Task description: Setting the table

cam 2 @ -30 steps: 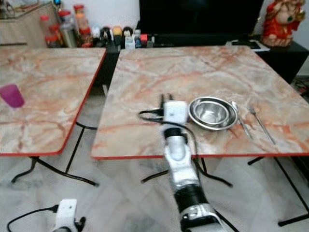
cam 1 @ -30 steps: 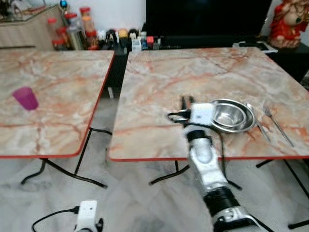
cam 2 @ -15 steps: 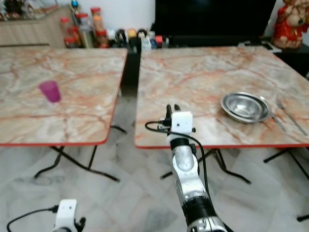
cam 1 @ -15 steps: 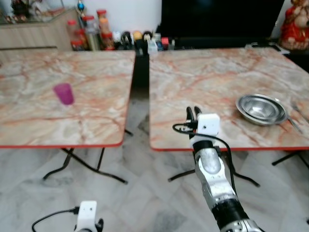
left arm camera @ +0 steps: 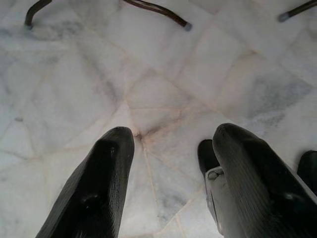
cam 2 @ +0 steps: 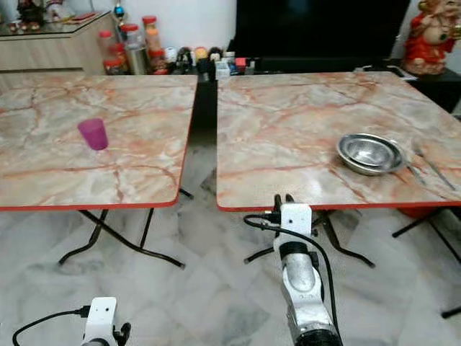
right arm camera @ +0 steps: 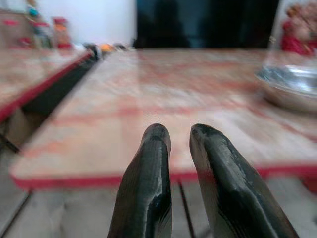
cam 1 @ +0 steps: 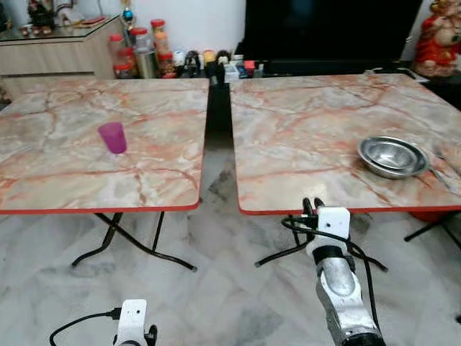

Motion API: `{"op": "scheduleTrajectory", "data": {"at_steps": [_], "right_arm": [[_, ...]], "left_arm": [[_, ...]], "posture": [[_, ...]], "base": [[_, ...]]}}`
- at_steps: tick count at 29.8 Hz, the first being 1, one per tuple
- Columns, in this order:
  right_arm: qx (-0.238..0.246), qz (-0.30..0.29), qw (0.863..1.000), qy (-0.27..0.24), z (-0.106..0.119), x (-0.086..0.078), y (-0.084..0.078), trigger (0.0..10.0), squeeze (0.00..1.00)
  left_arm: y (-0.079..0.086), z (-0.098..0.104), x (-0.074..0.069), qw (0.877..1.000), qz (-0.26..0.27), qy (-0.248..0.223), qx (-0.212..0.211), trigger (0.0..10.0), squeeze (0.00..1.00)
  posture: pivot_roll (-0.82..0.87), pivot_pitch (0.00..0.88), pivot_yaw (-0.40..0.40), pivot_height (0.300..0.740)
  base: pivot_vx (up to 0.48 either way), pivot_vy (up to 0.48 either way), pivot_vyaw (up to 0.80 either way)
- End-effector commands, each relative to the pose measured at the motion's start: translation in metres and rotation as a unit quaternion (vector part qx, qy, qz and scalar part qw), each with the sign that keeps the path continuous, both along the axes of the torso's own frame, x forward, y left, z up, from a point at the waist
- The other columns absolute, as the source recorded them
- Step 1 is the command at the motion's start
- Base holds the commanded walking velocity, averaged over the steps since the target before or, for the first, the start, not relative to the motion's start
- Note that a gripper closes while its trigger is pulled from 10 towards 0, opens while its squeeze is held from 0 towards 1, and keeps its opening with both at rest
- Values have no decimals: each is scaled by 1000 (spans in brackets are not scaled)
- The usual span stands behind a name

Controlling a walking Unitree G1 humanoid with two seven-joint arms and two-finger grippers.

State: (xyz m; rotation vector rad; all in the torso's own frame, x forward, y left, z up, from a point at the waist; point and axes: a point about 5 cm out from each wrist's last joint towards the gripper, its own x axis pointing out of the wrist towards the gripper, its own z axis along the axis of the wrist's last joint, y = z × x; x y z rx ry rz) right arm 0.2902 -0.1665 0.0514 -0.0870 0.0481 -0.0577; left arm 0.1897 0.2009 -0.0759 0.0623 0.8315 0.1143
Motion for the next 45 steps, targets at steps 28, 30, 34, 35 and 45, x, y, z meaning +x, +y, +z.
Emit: {"op": "scheduleTrajectory", "data": {"at_steps": [28,30,34,35,45], "right_arm": [[87,-96,896,424,-138,-118,-36,10000,0],[88,-97,896,424,-138,-117,-36,10000,0],[88,-99,896,424,-137,-117,-36,10000,0],[88,-98,896,424,-137,-116,-36,10000,0],[82,-86,898,424,-137,-114,-32,10000,0]], "left_arm": [[-1,-2,-2,1000,-15,24,4,10000,0],[-1,-2,-2,1000,-15,24,5,10000,0],[-1,-2,-1,1000,-15,25,4,10000,0],[-2,-2,-1,1000,-15,25,4,10000,0],[-3,-3,-2,1000,-14,26,1,10000,0]], "posture": [[2,0,53,736],[1,0,54,736],[1,0,52,736],[1,0,53,736],[3,0,48,736]], "base": [[16,0,0],[441,0,0],[442,0,0],[442,0,0],[440,0,0]]}}
